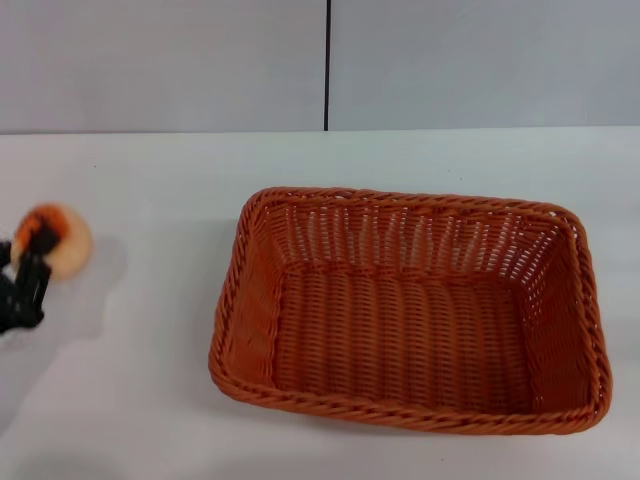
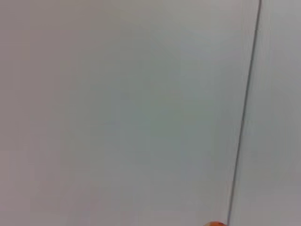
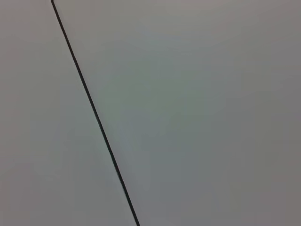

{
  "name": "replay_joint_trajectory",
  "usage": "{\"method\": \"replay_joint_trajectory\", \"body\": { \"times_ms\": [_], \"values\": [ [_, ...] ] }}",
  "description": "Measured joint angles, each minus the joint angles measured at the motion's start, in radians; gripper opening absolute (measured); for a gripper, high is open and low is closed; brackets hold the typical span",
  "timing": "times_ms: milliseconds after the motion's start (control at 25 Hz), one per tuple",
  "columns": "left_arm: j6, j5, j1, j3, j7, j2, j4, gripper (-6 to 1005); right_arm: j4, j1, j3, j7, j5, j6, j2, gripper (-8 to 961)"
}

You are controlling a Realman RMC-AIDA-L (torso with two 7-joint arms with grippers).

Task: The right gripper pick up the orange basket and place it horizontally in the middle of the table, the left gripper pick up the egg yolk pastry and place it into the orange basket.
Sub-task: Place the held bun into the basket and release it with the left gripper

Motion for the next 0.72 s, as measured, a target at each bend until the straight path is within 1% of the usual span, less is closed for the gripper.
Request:
{"method": "replay_joint_trajectory", "body": {
  "times_ms": [40,80,160,240,280,360,400,440,480,560,600,720],
  "values": [
    [0.0,0.0,0.0,0.0,0.0,0.0,0.0,147,0.0,0.0,0.0,0.0,0.0,0.0,0.0,391],
    [0.033,0.0,-0.028,-0.036,-0.004,-0.002,-0.021,140,0.0,-0.001,0.0,0.0,0.0,0.0,0.004,391],
    [0.052,0.007,-0.072,-0.031,-0.004,-0.003,-0.066,126,0.001,-0.002,0.0,-0.001,0.0,0.0,0.005,391],
    [0.052,0.007,-0.072,-0.031,-0.004,-0.003,-0.066,113,0.001,-0.004,0.0,-0.004,0.0,0.0,0.008,391],
    [0.058,0.022,-0.142,0.052,-0.004,-0.005,-0.119,106,0.008,-0.004,0.0,-0.011,0.0,0.0,0.009,391],
    [0.05,0.026,-0.178,0.122,-0.003,-0.007,-0.141,96,0.015,-0.005,0.002,-0.014,0.0,0.0,0.009,391],
    [0.029,0.026,-0.205,0.19,-0.002,-0.011,-0.154,90,0.024,-0.005,0.004,-0.02,0.0,0.0,0.009,391],
    [0.029,0.026,-0.205,0.19,-0.002,-0.011,-0.154,85,0.024,-0.005,0.004,-0.02,0.0,0.0,0.009,391],
    [-0.001,0.027,-0.229,0.257,0.001,-0.014,-0.168,80,0.028,-0.005,0.003,-0.024,0.0,0.0,0.009,391],
    [-0.009,0.027,-0.234,0.271,0.003,-0.014,-0.175,81,0.029,-0.005,0.001,-0.026,0.0,0.0,0.01,391],
    [-0.023,0.027,-0.241,0.3,0.008,-0.014,-0.188,81,0.032,-0.005,0.0,-0.026,0.0,0.0,0.01,391],
    [-0.023,0.03,-0.242,0.313,0.008,-0.012,-0.19,82,0.036,-0.003,0.0,-0.026,0.0,0.0,0.01,391]
  ]
}}
